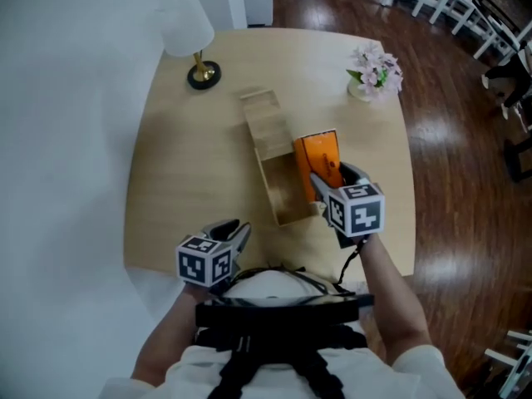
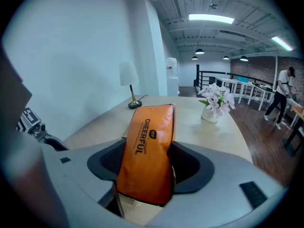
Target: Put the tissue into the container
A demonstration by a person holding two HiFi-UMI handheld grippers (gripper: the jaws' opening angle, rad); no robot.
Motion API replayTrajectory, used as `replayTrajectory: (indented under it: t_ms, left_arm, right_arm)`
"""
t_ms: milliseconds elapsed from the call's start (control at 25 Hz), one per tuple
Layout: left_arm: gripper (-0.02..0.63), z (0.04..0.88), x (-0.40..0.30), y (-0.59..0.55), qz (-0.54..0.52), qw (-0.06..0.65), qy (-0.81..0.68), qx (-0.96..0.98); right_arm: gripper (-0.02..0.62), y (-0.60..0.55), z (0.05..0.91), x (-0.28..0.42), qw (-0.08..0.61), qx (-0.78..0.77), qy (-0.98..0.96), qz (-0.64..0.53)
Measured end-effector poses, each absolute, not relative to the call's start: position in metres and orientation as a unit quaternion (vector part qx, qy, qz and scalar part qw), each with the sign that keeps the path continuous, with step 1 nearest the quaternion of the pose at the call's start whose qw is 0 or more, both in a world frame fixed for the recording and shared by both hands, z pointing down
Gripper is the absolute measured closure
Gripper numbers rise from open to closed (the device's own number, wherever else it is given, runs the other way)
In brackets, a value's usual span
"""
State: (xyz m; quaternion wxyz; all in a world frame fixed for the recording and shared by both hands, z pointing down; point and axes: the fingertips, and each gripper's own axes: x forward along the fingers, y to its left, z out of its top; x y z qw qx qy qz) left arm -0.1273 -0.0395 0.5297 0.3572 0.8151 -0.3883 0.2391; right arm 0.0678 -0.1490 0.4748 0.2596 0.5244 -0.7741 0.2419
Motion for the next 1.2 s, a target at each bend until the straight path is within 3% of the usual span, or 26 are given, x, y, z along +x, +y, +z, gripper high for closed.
replayTrajectory:
  t_ms: [480, 1200]
  left_arm:
    - [0.476, 0.531, -0.142, -0.038, 0.231, 0.367, -0.398, 0.808]
    - [0.476, 0.528, -0.136, -0.040, 0.223, 0.364, -0.398, 0.812]
  right_arm:
    - [0.298, -0.136, 0.502, -0.003, 0.286, 0.463, -0.797, 0.261]
    - [0.299, -0.128, 0.546, -0.009, 0.330, 0.464, -0.772, 0.281]
